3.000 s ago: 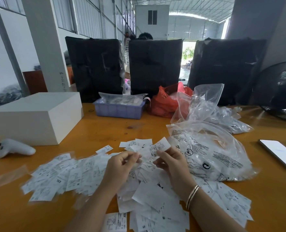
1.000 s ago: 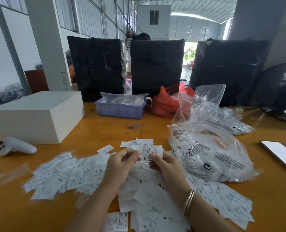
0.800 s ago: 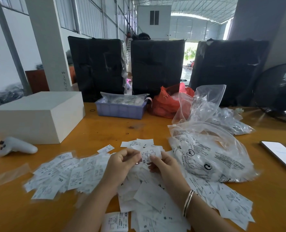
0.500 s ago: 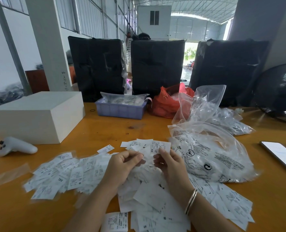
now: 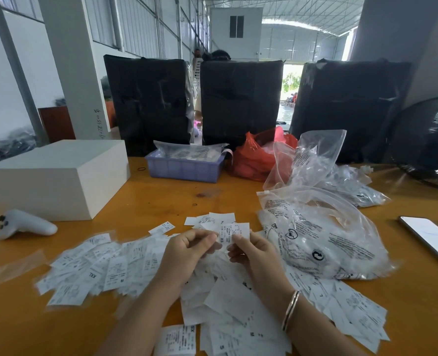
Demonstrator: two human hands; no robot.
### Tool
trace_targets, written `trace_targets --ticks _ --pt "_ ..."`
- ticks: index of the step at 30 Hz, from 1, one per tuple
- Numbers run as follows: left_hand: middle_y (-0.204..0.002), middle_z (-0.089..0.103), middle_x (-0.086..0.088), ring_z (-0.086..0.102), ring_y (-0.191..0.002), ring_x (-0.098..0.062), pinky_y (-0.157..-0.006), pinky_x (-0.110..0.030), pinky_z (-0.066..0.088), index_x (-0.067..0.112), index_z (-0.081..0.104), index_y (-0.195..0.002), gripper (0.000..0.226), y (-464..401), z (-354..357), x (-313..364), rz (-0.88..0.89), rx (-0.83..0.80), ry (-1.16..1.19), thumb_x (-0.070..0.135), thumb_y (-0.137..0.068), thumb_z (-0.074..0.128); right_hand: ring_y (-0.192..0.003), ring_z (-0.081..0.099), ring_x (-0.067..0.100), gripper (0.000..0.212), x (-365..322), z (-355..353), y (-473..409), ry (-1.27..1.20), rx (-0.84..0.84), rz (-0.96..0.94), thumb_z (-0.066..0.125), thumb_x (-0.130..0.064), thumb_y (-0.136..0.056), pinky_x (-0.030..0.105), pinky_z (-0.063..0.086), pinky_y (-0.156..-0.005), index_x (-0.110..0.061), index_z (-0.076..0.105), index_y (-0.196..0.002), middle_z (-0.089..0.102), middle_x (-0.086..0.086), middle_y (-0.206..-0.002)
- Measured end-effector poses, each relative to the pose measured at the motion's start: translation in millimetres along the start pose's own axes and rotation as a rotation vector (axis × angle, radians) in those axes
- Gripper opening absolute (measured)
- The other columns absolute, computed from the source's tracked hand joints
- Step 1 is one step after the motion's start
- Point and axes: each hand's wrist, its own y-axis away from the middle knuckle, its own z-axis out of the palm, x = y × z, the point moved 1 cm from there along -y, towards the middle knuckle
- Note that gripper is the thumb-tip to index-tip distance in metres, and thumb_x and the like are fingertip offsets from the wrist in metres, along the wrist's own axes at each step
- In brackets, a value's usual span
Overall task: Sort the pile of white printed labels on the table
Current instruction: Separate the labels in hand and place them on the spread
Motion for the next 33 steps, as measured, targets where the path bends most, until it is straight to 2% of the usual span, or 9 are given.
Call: trace_targets --ticks 8,19,25,33 --pt "-0.078 0.075 0.004 0.069 -0.073 -0.005 -0.063 -0.011 0.050 0.021 0.072 -0.086 0.004 -1.1 -0.1 -0.8 0.010 -0.034 -0.045 0.020 -0.085 0.068 -0.060 0.060 0.016 0.012 -2.2 -5.1 -5.2 -0.187 0.061 0.002 0.063 -0.011 -0.086 0.023 0.051 -0.057 -0.007 0.066 -0.075 0.062 0.008 -0.065" --pt "-0.078 0.075 0.006 0.069 -0.075 -0.005 -0.063 -0.010 0.050 0.023 0.072 -0.088 0.007 -0.6 0.5 -0.4 0.006 -0.031 -0.062 0.026 -0.086 0.067 -0.061 0.060 0.014 0.013 -0.3 0.4 1.2 -0.022 -0.012 -0.005 0.062 -0.013 -0.088 0.021 0.051 -0.060 -0.005 0.064 -0.078 0.065 0.006 -0.067" --pt "-0.078 0.075 0.004 0.068 -0.072 -0.004 -0.063 -0.012 0.051 0.022 0.073 -0.087 0.006 -1.5 -0.4 -0.9 -0.006 -0.037 -0.056 0.024 -0.086 0.067 -0.061 0.060 0.015 0.011 -4.3 -4.8 -2.6 -0.208 0.038 -0.029 0.065 -0.017 -0.080 0.023 0.052 -0.060 -0.007 0.064 -0.075 0.063 0.007 -0.067" --pt "-0.078 0.075 0.004 0.068 -0.072 -0.004 -0.063 -0.012 0.051 0.020 0.072 -0.089 0.009 -0.9 0.1 -0.4 -0.008 -0.033 -0.057 0.027 -0.085 0.067 -0.059 0.060 0.013 0.014 -0.5 -0.8 0.6 -0.008 -0.004 -0.021 0.061 -0.011 -0.089 0.020 0.051 -0.058 -0.002 0.062 -0.077 0.065 0.005 -0.065"
